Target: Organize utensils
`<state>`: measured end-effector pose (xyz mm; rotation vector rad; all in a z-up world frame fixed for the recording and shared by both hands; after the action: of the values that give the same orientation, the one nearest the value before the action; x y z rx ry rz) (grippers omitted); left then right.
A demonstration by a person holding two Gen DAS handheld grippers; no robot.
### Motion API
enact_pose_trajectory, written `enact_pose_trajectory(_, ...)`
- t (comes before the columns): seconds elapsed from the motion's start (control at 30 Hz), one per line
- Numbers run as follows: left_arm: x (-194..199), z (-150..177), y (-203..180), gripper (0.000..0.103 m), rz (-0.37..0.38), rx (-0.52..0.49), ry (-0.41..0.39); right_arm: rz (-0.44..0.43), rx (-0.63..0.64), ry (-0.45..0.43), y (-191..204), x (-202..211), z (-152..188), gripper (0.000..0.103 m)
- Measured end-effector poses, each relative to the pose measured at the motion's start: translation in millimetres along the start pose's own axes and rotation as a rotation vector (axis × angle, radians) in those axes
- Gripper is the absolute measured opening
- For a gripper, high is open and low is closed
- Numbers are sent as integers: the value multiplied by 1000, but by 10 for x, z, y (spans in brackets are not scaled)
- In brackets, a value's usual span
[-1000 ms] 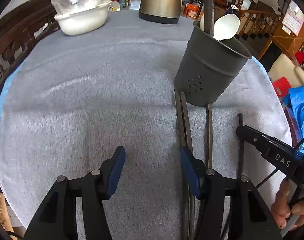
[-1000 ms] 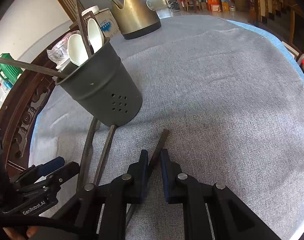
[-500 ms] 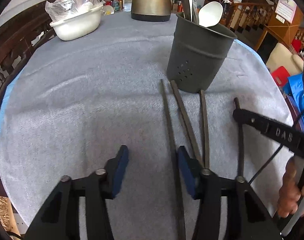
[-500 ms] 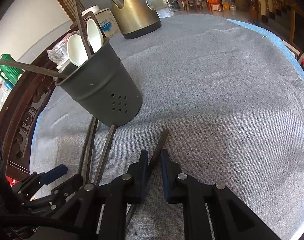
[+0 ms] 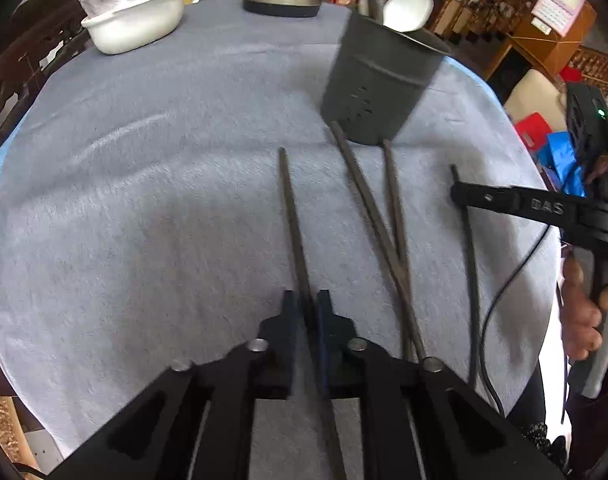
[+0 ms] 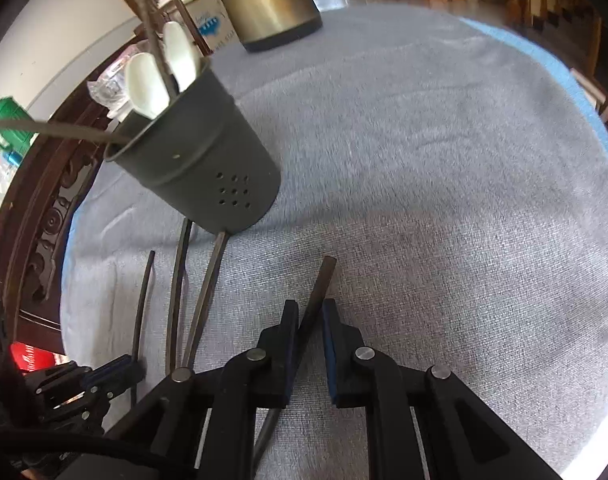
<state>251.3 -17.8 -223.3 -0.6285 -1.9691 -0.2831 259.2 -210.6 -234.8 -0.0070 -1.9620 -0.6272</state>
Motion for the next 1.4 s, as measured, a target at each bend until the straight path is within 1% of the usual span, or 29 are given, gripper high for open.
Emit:
enact_pose_trajectory(0.03,-2,-48,45,35,-9,8,1,2,-8,15,-2,-7,-14,13)
enact_pose_trajectory(0.07,-7,-134,100,41,-18,17,-6,7,-26,44,0,-19,-39,14)
enact_pose_trajectory(0.1,-13,-192,136,44,-21,24,-12,4,-36,61,2,-27,-59,15)
enact_pose_trajectory(0.17,-78,-337,210,44,-25,43,-10,2,-67,90,-13,-53,-137,15)
enact_pose_trajectory(0.27,-195,-479,293,44,-43,50,6,-24,-130,101,-60,-68,-207,15)
enact_pose_trajectory(0.3,-221,-504,300,41,-56,47,-3,-30,-145,102,-71,-69,-230,15)
enact_pose_trajectory(0.33,-235,-529,298,29,-61,39,-4,-34,-157,101,-75,-73,-246,15)
enact_pose_trajectory(0.37,-245,-550,297,22,-72,29,-4,-37,-161,100,-86,-67,-275,15)
enact_pose_trajectory(0.4,-262,-557,289,8,-69,24,2,-41,-164,99,-87,-68,-292,13)
enact_pose_trajectory(0.43,-273,-571,285,7,-68,24,2,-34,-162,95,-96,-69,-308,9)
enact_pose_trajectory(0.47,-262,-567,292,6,-70,24,-1,-38,-160,88,-107,-59,-316,7)
enact_pose_trajectory(0.53,-232,-576,297,6,-82,18,-13,-42,-153,76,-122,-48,-314,7)
enact_pose_trajectory(0.6,-66,-566,266,6,-73,12,-60,-74,-138,43,-119,61,-340,7)
enact_pose_trajectory(0.63,-19,-610,180,6,-72,13,-76,-88,-132,30,-101,121,-323,7)
enact_pose_trajectory(0.73,313,-610,161,5,-73,8,-142,-134,-109,-41,-69,366,-361,7)
enact_pose_trajectory(0.93,1083,-702,112,5,-92,-19,-308,-216,-70,-168,66,844,-393,7)
enact_pose_trajectory(1.0,1335,-829,77,5,-97,-23,-374,-246,-57,-222,165,1062,-412,4)
enact_pose_trajectory(1.03,1502,-857,67,5,-101,-23,-413,-266,-50,-252,220,1184,-415,4)
enact_pose_trajectory(1.07,1624,-875,73,5,-104,-24,-438,-276,-46,-270,310,1203,-425,4)
enact_pose_trajectory(1.1,1752,-898,65,5,-107,-24,-467,-293,-33,-309,362,1339,-442,4)
enact_pose_trajectory(1.13,1817,-920,36,5,-108,-25,-490,-297,-21,-342,408,1450,-434,4)
enact_pose_trajectory(1.17,1927,-961,32,5,-110,-28,-522,-298,-12,-362,442,1474,-471,4)
enact_pose_trajectory(1.2,1931,-999,3,5,-114,-36,-540,-299,11,-402,496,1587,-477,4)
enact_pose_trajectory(1.23,1990,-1027,-7,5,-119,-47,-551,-288,32,-420,546,1622,-482,4)
enact_pose_trajectory(1.3,2050,-1032,-28,5,-131,-49,-553,-221,53,-411,560,1605,-484,4)
enact_pose_trajectory(1.37,2071,-997,-13,5,-125,-43,-562,-185,39,-376,511,1515,-479,6)
enact_pose_trajectory(1.4,2058,-964,-11,5,-129,-47,-564,-164,22,-342,462,1423,-476,6)
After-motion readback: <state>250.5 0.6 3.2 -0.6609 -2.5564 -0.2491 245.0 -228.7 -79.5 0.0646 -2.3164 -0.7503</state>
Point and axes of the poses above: each gripper's, at about its wrist camera, not at the fingertips, and x roughly against the way its jaws point, y to its left, z to its underside, the point moved 8 cm from there along -x, roughly the way its jaws point, and after that the axes turned 14 degrees about -x, right-handed, at the moved point
